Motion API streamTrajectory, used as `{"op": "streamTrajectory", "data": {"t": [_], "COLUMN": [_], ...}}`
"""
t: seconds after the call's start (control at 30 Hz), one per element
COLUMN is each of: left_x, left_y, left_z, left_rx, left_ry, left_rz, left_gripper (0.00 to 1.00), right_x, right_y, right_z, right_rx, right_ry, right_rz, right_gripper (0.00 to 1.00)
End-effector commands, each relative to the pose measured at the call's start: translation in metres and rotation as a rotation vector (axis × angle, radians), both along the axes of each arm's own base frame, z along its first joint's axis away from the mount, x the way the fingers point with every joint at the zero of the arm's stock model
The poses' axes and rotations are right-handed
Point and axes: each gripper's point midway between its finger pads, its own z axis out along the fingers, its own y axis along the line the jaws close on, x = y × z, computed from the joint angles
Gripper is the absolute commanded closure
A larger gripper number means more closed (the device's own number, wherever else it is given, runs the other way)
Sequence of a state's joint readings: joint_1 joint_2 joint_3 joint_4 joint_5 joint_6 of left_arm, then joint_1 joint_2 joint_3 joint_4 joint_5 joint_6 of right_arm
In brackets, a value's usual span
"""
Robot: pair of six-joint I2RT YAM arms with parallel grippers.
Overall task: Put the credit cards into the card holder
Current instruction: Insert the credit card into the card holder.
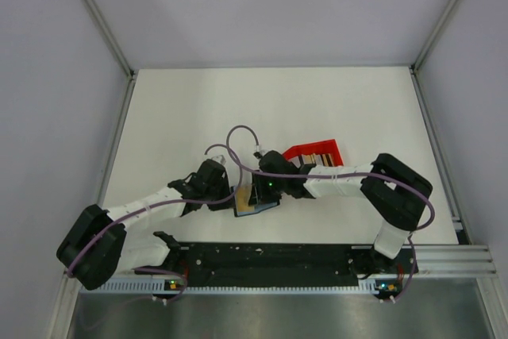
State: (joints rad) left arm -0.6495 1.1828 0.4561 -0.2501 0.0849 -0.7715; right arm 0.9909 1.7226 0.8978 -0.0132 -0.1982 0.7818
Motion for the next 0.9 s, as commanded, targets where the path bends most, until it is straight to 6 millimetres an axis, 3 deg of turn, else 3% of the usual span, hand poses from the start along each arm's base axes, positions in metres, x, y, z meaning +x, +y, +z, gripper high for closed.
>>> {"op": "streamTrajectory", "data": {"t": [0.0, 0.1, 0.27, 0.4, 0.5, 0.73, 0.87], "left_x": [0.005, 0.005, 0.006, 0.006, 0.006, 0.005, 0.005], "left_y": [-0.008, -0.008, -0.007, -0.007, -0.007, -0.006, -0.006], "left_z": [0.005, 0.006, 0.004, 0.004, 0.005, 0.004, 0.004], "left_rx": [-0.038, -0.033, -0.026, -0.025, -0.027, -0.025, -0.024], "left_ry": [-0.024, -0.026, -0.026, -0.026, -0.027, -0.025, -0.024], "left_rz": [-0.005, -0.007, -0.007, -0.005, -0.004, -0.007, -0.007], "left_gripper": [1.0, 1.0, 1.0, 1.0, 1.0, 1.0, 1.0], "right_x": [0.008, 0.021, 0.031, 0.027, 0.02, 0.002, 0.005], "right_y": [0.017, -0.012, -0.029, -0.025, -0.013, 0.006, -0.005], "right_z": [0.016, 0.01, 0.02, 0.028, 0.031, 0.011, -0.005], "right_rx": [0.038, -0.096, -0.148, -0.126, -0.077, -0.081, -0.183], "right_ry": [-0.047, -0.125, -0.208, -0.223, -0.213, -0.163, -0.166], "right_rz": [-0.008, -0.072, -0.108, -0.091, -0.047, 0.024, -0.003], "right_gripper": [0.76, 0.9, 0.92, 0.74, 0.69, 0.67, 0.7]}}
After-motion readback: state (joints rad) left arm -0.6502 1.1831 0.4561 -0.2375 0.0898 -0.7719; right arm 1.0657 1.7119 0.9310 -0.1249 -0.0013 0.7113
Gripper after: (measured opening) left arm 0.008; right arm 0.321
